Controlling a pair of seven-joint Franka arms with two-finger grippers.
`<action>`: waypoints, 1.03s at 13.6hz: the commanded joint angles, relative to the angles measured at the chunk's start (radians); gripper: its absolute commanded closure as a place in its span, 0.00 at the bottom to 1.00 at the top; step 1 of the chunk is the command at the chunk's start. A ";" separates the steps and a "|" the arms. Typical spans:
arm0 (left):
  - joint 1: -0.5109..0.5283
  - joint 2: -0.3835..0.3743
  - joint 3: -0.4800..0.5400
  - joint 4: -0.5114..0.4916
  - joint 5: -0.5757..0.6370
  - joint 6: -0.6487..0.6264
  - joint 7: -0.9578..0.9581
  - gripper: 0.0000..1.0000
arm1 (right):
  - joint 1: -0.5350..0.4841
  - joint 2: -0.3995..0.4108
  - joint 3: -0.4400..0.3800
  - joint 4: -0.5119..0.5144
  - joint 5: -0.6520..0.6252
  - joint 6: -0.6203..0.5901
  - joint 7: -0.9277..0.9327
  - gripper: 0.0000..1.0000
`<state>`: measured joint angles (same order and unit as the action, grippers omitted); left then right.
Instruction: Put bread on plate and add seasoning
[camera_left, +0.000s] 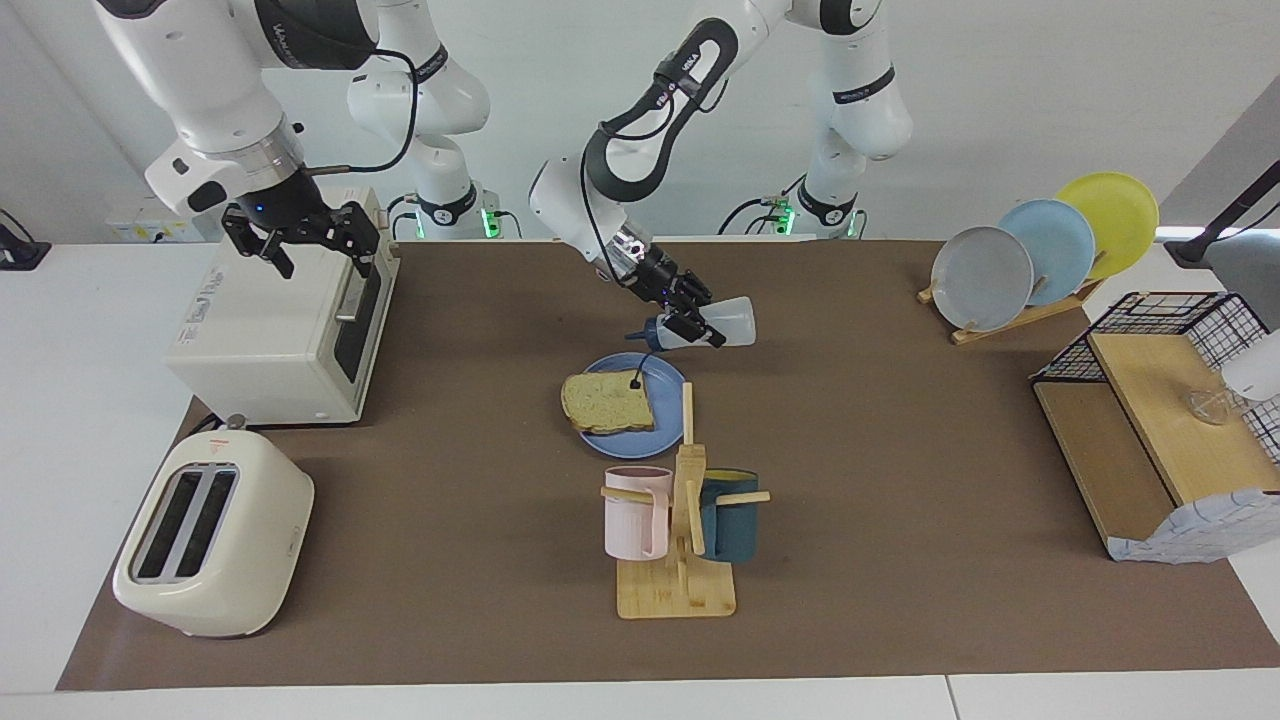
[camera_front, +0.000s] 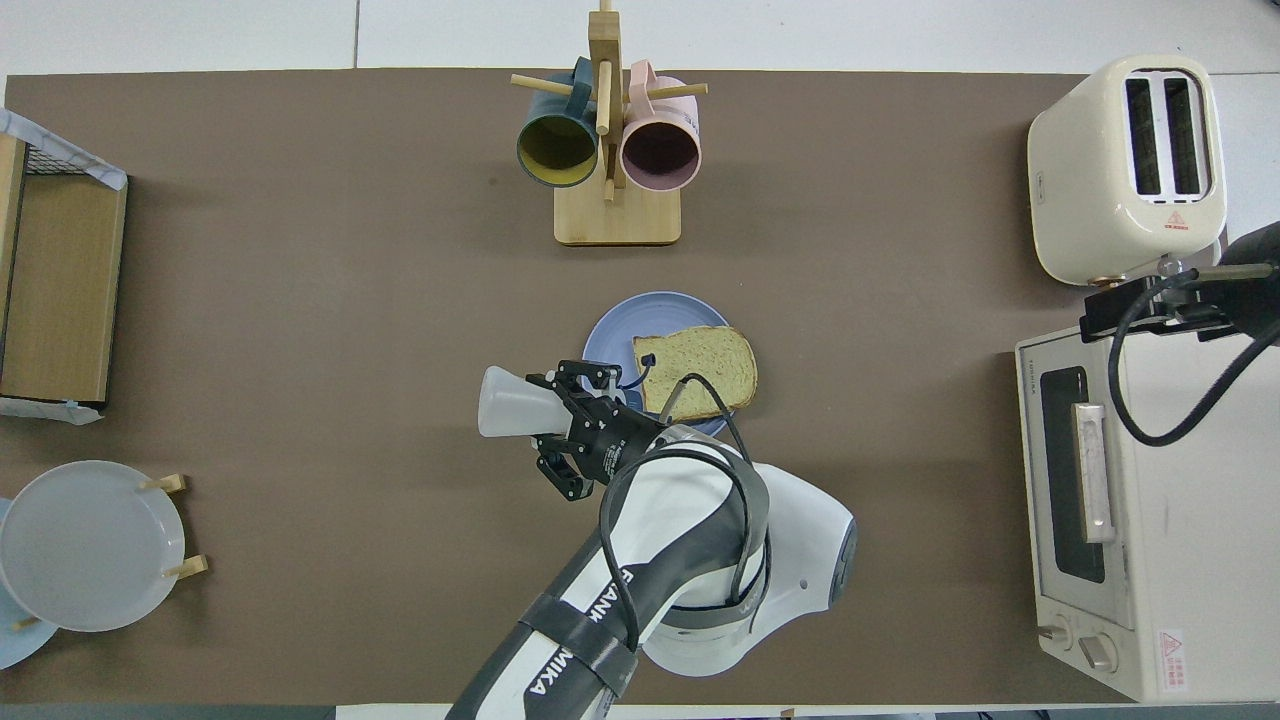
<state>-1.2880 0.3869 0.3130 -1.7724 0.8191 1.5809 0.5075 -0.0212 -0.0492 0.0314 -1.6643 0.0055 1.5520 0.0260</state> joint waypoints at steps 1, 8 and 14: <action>-0.023 0.077 0.011 0.022 0.115 -0.106 -0.001 1.00 | -0.017 0.018 0.009 0.023 -0.002 -0.068 0.009 0.00; 0.009 0.286 0.017 0.105 0.372 -0.127 -0.003 1.00 | -0.017 0.022 -0.025 0.070 -0.004 -0.128 -0.028 0.00; -0.002 0.294 0.017 0.117 0.400 -0.137 -0.001 1.00 | -0.016 0.020 -0.011 0.069 -0.004 -0.115 -0.021 0.00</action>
<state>-1.2769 0.6722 0.3272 -1.6868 1.2104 1.4768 0.4999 -0.0214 -0.0371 0.0075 -1.6100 0.0055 1.4370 0.0162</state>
